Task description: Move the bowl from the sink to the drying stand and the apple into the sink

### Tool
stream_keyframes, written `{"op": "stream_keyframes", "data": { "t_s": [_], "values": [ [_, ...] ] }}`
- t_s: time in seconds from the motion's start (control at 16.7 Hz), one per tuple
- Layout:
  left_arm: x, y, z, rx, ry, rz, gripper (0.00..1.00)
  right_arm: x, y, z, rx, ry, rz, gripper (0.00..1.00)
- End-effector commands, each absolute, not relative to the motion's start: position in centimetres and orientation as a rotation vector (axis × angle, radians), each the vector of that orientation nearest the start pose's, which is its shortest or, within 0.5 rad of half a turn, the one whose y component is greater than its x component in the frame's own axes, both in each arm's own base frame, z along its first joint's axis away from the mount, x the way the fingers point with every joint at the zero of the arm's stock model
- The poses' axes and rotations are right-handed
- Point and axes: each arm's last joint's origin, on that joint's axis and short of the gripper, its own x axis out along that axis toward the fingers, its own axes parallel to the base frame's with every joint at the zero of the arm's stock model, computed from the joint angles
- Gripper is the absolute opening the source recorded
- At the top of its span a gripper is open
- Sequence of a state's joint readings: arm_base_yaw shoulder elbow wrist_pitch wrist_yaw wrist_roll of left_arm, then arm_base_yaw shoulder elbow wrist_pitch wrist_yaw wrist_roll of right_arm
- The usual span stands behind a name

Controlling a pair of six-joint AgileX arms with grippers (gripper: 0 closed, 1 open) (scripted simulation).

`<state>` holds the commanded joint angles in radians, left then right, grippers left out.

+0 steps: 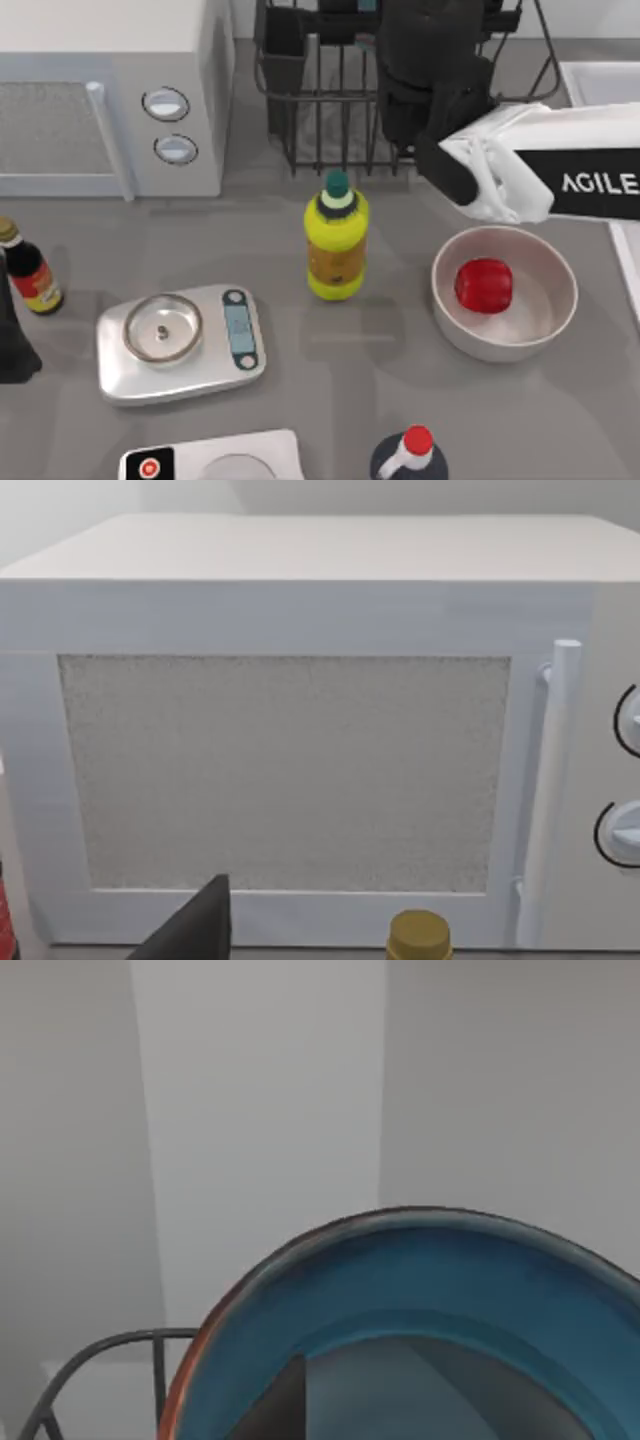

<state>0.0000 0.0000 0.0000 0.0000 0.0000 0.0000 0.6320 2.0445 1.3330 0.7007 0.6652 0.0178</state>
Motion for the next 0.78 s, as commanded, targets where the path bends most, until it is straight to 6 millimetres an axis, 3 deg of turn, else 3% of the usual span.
{"op": "stream_keyframes", "data": {
  "t_s": [0.6,0.78],
  "values": [
    [10.6,-0.1,16.0,0.0,0.0,0.0,1.0,38.0,26.2,22.0,-0.002,0.002,-0.002,1.0],
    [10.6,-0.1,16.0,0.0,0.0,0.0,1.0,37.3,24.4,22.5,-0.012,0.019,0.029,1.0]
  ]
}}
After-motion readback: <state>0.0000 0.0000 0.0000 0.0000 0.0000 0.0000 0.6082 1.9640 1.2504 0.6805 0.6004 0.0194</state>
